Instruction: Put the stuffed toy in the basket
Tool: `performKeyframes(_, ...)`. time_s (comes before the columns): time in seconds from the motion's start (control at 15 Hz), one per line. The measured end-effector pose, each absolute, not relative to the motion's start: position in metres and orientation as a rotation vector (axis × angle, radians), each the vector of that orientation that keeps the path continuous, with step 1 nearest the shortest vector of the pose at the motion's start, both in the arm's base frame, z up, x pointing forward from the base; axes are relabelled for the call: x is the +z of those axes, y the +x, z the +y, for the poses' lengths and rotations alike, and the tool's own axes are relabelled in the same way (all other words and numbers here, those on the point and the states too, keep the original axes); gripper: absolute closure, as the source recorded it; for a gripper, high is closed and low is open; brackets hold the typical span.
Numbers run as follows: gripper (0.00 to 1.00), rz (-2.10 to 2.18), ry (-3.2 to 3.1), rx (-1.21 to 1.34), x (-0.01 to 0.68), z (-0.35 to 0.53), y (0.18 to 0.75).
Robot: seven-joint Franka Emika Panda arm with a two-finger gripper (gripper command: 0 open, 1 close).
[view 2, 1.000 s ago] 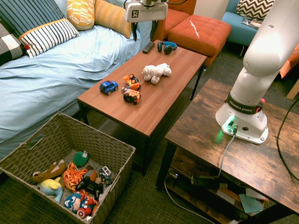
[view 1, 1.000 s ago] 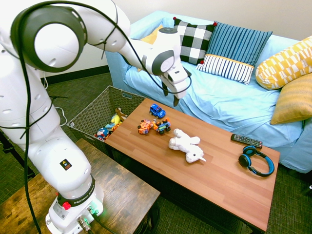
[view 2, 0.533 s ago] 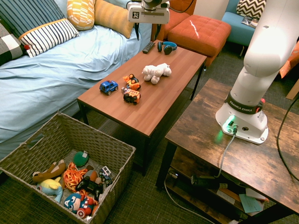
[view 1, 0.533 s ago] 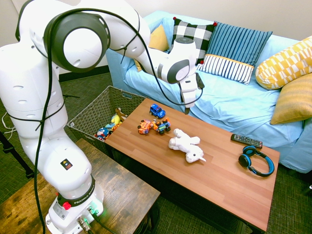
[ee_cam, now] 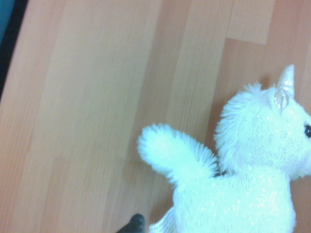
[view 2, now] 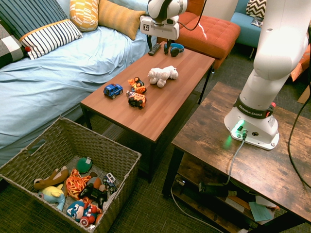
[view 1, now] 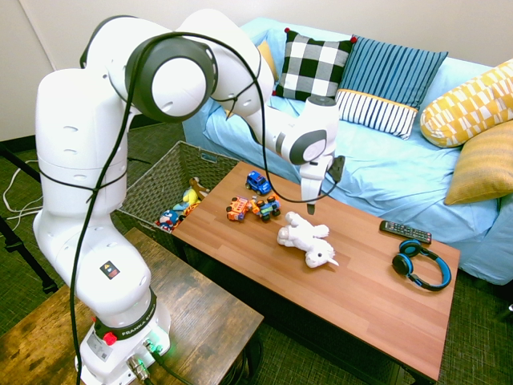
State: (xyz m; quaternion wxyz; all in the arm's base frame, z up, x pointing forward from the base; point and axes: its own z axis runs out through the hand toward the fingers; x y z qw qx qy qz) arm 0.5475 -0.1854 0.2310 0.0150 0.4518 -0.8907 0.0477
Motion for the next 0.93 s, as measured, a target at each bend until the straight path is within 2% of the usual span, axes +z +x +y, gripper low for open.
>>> performKeyframes(0.47,0.00,-2.765,1.237,0.109,0.161,-0.216,0.525)
performKeyframes(0.93,0.00,-2.739,1.251,0.070,0.111,-0.209,0.534)
